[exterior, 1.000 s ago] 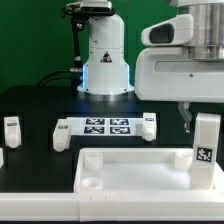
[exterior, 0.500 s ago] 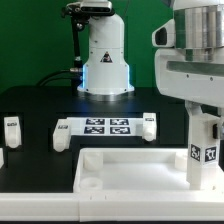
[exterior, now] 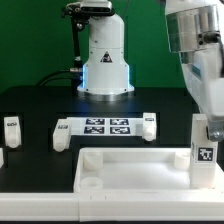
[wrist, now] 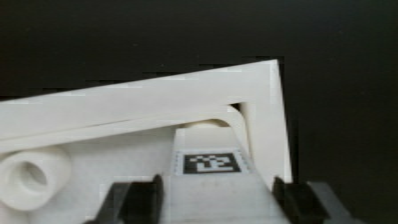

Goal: Assemble desk

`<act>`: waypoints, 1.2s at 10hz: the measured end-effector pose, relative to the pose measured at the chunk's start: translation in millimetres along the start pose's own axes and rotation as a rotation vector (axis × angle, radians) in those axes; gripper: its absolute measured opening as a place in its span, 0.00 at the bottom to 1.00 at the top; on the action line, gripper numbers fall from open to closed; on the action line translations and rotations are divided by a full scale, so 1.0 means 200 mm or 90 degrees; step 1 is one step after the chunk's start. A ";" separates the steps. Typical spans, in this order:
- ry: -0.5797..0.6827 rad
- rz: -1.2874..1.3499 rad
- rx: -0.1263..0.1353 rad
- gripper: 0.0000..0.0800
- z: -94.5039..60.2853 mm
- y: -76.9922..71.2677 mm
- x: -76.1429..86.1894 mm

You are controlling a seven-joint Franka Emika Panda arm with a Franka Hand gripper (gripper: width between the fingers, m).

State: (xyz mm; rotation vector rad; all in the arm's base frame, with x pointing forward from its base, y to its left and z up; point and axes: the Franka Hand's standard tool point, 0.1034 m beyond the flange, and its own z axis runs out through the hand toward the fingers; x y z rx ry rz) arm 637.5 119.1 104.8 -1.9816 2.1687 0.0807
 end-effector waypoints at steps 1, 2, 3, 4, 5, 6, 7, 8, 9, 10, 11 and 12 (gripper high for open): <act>0.004 -0.049 -0.001 0.36 0.00 0.00 0.00; 0.004 -0.122 -0.002 0.62 0.00 0.01 0.00; 0.008 -0.258 -0.006 0.62 0.00 0.00 0.00; 0.009 -0.349 -0.011 0.77 -0.01 0.00 0.00; 0.009 -0.369 -0.011 0.80 -0.01 0.00 0.00; 0.011 -0.416 -0.012 0.80 0.00 0.00 0.00; 0.010 -0.468 -0.013 0.81 -0.01 0.00 0.01; 0.012 -0.523 -0.015 0.81 -0.01 0.00 0.01; 0.040 -0.659 -0.031 0.81 -0.01 0.00 0.01; 0.061 -0.740 -0.040 0.81 -0.01 -0.01 0.01; 0.058 -0.714 -0.036 0.81 -0.01 -0.01 0.01; 0.058 -0.715 -0.037 0.66 -0.01 -0.01 0.01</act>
Offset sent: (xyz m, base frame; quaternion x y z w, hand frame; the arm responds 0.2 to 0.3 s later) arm 0.0051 0.0077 0.0114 -0.0443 -0.0153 -0.4445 0.8946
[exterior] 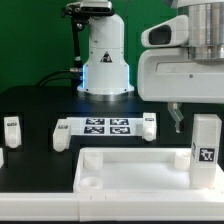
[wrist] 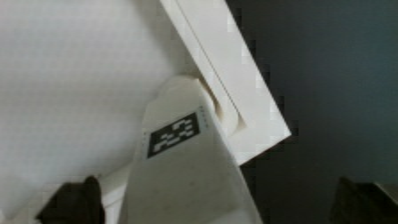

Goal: Assemble desk

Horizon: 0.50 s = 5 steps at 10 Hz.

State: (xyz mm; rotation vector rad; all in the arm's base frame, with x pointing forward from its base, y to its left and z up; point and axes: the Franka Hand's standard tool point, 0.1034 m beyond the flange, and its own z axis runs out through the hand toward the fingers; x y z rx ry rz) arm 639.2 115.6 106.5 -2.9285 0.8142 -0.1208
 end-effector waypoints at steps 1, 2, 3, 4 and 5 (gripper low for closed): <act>-0.001 0.039 0.002 0.66 0.00 0.00 0.00; -0.003 0.094 0.002 0.43 0.00 0.00 -0.01; -0.007 0.135 -0.003 0.37 0.01 0.01 -0.01; -0.014 0.194 -0.007 0.37 0.01 0.01 -0.01; -0.017 0.294 -0.010 0.37 0.01 0.01 0.00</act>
Offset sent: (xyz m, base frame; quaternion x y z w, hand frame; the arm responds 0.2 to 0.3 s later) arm 0.0142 -0.0009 0.0048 -0.0228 -0.0222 0.1778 0.9836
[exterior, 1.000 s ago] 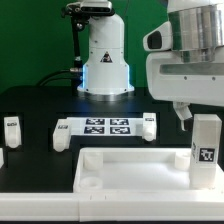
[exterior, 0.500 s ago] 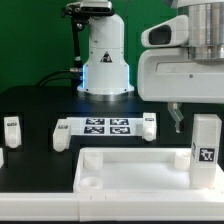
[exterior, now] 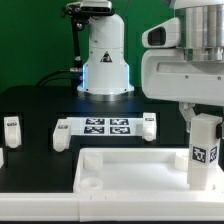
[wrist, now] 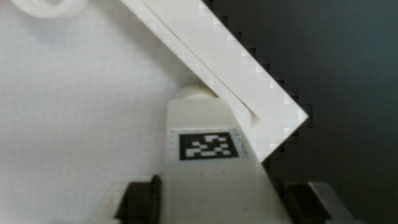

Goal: Assemble desk

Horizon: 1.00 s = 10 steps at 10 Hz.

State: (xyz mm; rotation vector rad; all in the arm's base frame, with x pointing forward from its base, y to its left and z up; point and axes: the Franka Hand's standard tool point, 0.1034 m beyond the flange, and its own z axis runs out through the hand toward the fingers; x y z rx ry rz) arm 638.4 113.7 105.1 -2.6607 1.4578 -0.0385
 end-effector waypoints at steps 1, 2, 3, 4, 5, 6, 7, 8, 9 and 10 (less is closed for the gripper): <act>-0.006 0.096 -0.004 0.37 0.00 0.00 0.00; -0.018 0.224 0.000 0.36 0.01 -0.01 -0.01; -0.031 0.361 0.010 0.36 0.01 -0.03 -0.02; -0.038 0.475 0.020 0.36 0.02 -0.04 -0.02; -0.042 0.514 0.030 0.36 0.02 -0.04 -0.02; -0.043 0.564 0.032 0.36 0.02 -0.05 -0.02; -0.041 0.570 0.032 0.36 0.02 -0.05 -0.01; -0.042 0.566 0.031 0.36 0.02 -0.04 -0.02; -0.042 0.565 0.031 0.56 0.03 -0.04 -0.02; -0.042 0.556 0.031 0.56 0.02 -0.05 -0.02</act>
Offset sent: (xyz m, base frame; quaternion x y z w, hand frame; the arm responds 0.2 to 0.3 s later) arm 0.0268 0.0039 0.0037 0.0902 0.0042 0.5063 0.8576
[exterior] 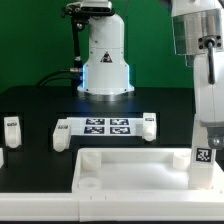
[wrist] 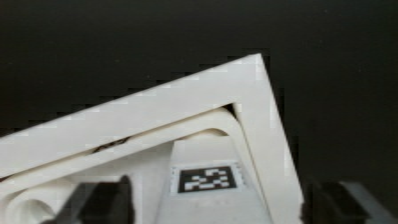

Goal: Assemble desk

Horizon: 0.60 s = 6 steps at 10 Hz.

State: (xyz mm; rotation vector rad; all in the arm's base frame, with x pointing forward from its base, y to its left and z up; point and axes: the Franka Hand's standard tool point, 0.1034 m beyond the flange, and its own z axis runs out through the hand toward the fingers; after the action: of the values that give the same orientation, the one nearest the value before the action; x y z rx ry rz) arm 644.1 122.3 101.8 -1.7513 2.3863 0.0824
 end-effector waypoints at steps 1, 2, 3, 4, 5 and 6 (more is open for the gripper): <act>-0.005 -0.034 0.005 0.76 -0.04 0.00 -0.01; -0.013 -0.053 0.012 0.79 -0.12 0.00 -0.03; -0.022 -0.079 0.019 0.79 -0.19 0.00 -0.05; -0.025 -0.095 0.019 0.81 -0.21 0.02 -0.07; -0.024 -0.093 0.016 0.81 -0.19 0.02 -0.06; -0.023 -0.094 0.016 0.81 -0.19 0.02 -0.06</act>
Offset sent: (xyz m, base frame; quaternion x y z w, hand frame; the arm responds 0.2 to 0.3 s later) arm -0.0226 0.0133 0.0284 -0.0292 0.0064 -0.1138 0.9931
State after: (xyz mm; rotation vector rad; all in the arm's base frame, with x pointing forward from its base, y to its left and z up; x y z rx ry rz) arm 640.2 129.3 140.7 -1.8901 2.2152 0.0631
